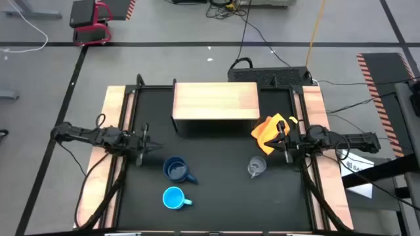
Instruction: Stack small to large cups/mugs on shelf
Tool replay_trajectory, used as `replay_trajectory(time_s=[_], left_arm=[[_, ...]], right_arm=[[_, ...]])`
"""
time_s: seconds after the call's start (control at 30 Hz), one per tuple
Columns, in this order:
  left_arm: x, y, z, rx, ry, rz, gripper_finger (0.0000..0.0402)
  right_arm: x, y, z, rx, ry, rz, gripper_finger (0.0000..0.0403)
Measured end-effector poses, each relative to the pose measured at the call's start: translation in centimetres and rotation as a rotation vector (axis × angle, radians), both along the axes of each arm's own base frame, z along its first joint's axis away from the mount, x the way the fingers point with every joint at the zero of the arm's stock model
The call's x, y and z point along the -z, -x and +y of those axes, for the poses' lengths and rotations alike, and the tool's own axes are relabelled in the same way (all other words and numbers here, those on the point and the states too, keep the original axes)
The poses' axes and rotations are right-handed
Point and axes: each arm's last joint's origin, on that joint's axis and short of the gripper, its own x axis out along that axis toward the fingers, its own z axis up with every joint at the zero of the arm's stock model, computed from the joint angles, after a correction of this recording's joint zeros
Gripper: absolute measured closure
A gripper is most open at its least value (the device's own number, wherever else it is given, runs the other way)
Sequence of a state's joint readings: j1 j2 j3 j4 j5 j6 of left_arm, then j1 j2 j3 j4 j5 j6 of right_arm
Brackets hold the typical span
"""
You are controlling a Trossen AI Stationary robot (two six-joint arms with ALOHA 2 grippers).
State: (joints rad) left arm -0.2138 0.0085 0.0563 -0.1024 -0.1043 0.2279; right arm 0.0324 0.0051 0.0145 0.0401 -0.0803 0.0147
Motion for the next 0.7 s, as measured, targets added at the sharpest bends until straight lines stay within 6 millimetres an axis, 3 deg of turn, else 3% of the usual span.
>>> replay_trajectory(time_s=[0.7], left_arm=[[-0.01, 0.0, 0.0, 0.0, 0.0, -0.001, 0.0366]], right_arm=[[0.0, 0.0, 0.0, 0.0, 0.0, 0.0, 0.0403]])
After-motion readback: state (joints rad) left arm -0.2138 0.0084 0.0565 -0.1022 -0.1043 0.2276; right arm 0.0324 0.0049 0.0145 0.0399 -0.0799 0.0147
